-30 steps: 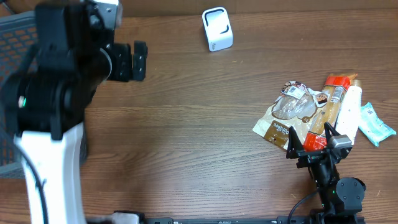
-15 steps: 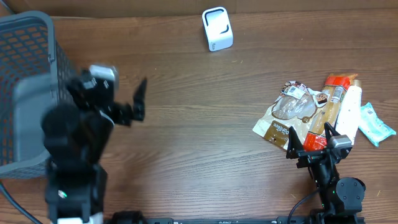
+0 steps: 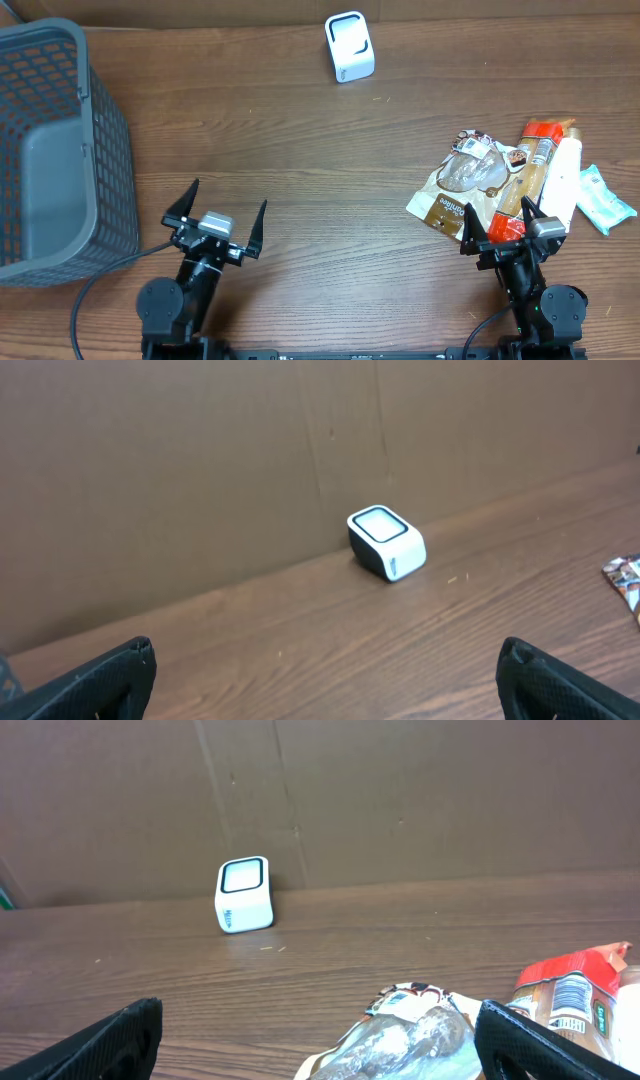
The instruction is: Scan the item barcode
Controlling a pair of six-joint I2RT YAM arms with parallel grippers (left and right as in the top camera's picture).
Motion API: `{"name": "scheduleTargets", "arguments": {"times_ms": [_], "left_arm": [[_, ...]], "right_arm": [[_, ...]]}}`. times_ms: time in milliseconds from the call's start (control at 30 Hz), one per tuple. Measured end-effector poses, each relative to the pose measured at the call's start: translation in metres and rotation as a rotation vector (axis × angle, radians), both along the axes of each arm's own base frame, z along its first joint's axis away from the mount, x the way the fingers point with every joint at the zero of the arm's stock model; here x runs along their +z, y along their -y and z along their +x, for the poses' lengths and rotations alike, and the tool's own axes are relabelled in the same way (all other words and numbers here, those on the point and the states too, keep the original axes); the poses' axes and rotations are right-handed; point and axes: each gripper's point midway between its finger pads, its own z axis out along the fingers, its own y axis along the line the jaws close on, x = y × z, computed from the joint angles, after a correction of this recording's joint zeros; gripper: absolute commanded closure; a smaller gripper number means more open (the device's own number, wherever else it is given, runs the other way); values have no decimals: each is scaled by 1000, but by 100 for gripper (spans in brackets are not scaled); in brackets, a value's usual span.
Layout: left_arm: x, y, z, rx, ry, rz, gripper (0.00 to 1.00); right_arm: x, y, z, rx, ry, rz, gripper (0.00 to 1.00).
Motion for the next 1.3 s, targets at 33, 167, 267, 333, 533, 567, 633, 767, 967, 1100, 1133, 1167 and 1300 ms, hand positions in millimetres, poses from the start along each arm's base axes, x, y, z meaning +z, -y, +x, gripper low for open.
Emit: {"name": "scheduleTargets", "arguments": {"times_ms": [33, 167, 267, 333, 533, 567, 633, 767, 967, 1100, 1133, 1167, 1300], "left_arm": [[-6, 0, -1, 2, 2, 0, 1], [-31, -2, -6, 9, 4, 0, 0], [-49, -2, -7, 11, -5, 0, 0], [-60, -2, -8, 11, -17, 0, 0], [-74, -2, -9, 12, -59, 0, 0], [-74, -2, -9, 11, -59, 0, 0], [-74, -2, -9, 11, -59, 0, 0], [-74, -2, -9, 12, -59, 0, 0], [-74, -2, -9, 11, -59, 0, 0], [-74, -2, -9, 12, -59, 0, 0], [-74, -2, -9, 12, -59, 0, 0], [-74, -2, -9, 11, -59, 0, 1], [-74, -2, -9, 11, -59, 0, 0]], "right_arm": [[0, 0, 0, -1, 0, 0, 0], [0, 0, 0, -1, 1, 0, 0], [0, 0, 0, 0, 1, 0, 0], [0, 0, 0, 0, 1, 0, 0], [0, 0, 0, 0, 1, 0, 0], [0, 0, 0, 0, 1, 0, 0], [0, 0, 0, 0, 1, 0, 0], [0, 0, 0, 0, 1, 0, 0], [0, 0, 0, 0, 2, 0, 0], [0, 0, 0, 0, 2, 0, 0], [0, 0, 0, 0, 1, 0, 0], [0, 0, 0, 0, 1, 0, 0], [0, 0, 0, 0, 1, 0, 0]]}}
